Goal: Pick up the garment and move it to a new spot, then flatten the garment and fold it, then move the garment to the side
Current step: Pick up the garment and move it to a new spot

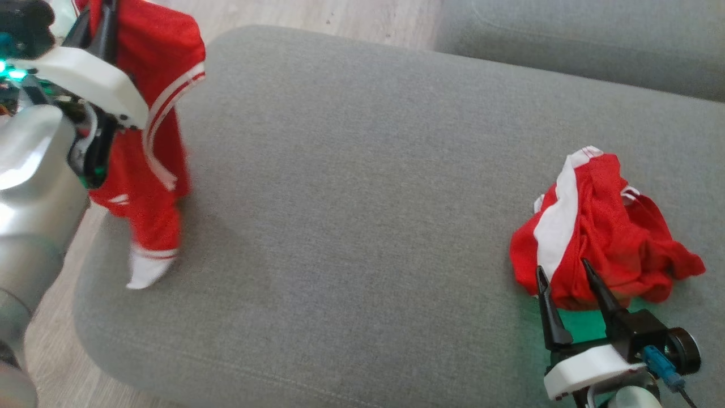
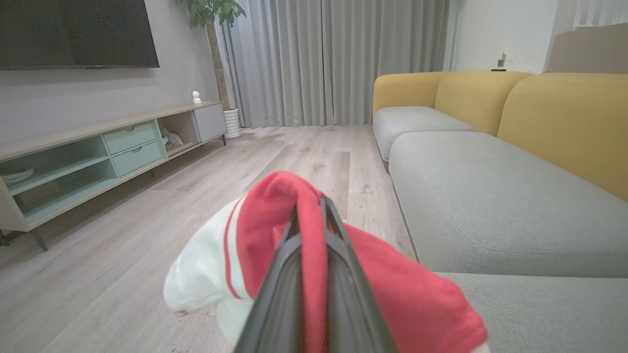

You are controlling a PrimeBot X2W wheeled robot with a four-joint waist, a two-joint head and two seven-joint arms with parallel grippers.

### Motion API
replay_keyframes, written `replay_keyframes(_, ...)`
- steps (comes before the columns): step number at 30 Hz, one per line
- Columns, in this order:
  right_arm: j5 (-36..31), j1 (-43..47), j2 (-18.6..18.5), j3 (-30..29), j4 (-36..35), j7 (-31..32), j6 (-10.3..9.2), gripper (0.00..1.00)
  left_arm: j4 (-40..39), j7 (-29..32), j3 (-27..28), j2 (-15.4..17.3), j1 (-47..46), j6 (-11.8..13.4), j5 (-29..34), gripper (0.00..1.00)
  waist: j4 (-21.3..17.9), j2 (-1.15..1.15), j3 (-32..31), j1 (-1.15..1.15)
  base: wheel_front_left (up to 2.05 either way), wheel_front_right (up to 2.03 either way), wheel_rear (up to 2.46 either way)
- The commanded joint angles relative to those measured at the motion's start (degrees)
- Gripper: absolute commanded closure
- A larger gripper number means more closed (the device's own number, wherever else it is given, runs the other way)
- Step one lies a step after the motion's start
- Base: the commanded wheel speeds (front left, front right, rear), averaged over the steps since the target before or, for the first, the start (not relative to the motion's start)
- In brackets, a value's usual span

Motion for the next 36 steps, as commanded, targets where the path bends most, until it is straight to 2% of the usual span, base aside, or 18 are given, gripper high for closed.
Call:
replay_keyframes(1,-0.33,-1.28,-1.15,1.46,-2.01,-0.22,0.37,0.00,-0.56,-0.80,2.06,2.99,-3.31,0.03,0.09,1.00,-0.63,0.00,0.72,0.00,0.00,0.00,0.00)
replay_keyframes(9,-0.42,-2.34,-1.76,1.32,-2.52,-0.22,0.37,0.00,1.32,-2.15,3.03,2.93,2.89,0.60,-1.79,1.00,-3.21,0.00,3.60,0.00,0.00,0.00,0.00)
replay_keyframes(10,-0.44,-2.56,-1.73,1.34,-2.56,-0.22,0.37,0.00,1.81,-2.27,3.04,2.62,4.22,0.73,-2.08,0.65,-3.57,0.00,3.88,0.00,0.00,0.00,0.00)
replay_keyframes(11,-0.46,-2.80,-1.70,1.40,-2.59,-0.22,0.37,0.00,2.36,-2.40,3.14,2.25,5.63,0.83,-2.47,0.00,-3.93,0.00,4.12,0.00,0.00,0.00,0.00)
replay_keyframes(15,-0.38,-3.65,-1.46,1.46,-2.79,-0.22,0.37,0.00,3.19,-3.39,4.92,1.01,10.38,1.53,-2.83,0.00,-5.53,0.00,4.35,0.00,0.00,0.00,0.00)
replay_keyframes(17,-0.33,-3.83,-1.28,1.26,-2.94,-0.22,0.37,0.00,-0.10,-3.50,8.99,1.31,11.93,3.03,-0.39,0.00,-6.46,0.00,3.86,0.00,0.00,0.00,0.00)
replay_keyframes(18,-0.33,-3.83,-1.28,1.26,-2.94,-0.22,0.37,0.00,-0.10,-3.50,8.99,1.31,11.93,3.03,-0.39,0.00,-6.46,0.00,3.86,0.00,0.00,0.00,0.00)
replay_keyframes(20,-0.25,-3.69,-1.08,0.80,-3.22,-0.22,0.37,0.00,-6.49,-3.52,14.38,1.89,15.51,5.46,5.33,0.00,-7.25,0.00,2.85,0.00,0.00,0.00,0.00)
replay_keyframes(23,0.00,-2.99,-0.78,0.46,-3.47,-0.22,0.37,0.00,-18.15,-3.54,24.60,1.22,25.79,9.92,14.40,0.00,-8.71,0.00,0.34,0.00,0.00,0.00,0.00)
replay_keyframes(26,0.35,-1.55,-0.54,0.20,-3.68,-0.22,0.37,0.00,-28.88,-3.54,33.33,-1.79,38.33,13.59,22.99,0.00,-10.05,0.00,-3.23,0.00,0.00,0.00,0.00)
replay_keyframes(28,0.62,-0.17,-0.41,-0.01,-3.71,-0.22,0.37,0.00,-34.71,-3.54,37.88,-4.70,46.20,14.97,27.79,0.00,-10.79,0.00,-5.56,0.00,0.00,0.00,0.00)
replay_keyframes(30,0.83,1.03,-0.33,-0.29,-3.86,-0.22,0.37,0.00,-39.42,-3.55,41.10,-7.99,52.94,15.16,31.68,0.00,-11.44,0.00,-7.11,0.00,0.00,0.00,0.00)
replay_keyframes(36,1.42,4.72,-0.21,-0.90,-4.04,-0.22,0.37,0.00,-47.45,-3.55,46.90,-15.79,66.33,12.60,41.56,0.00,-12.97,0.00,-11.10,0.00,0.00,0.00,0.00)
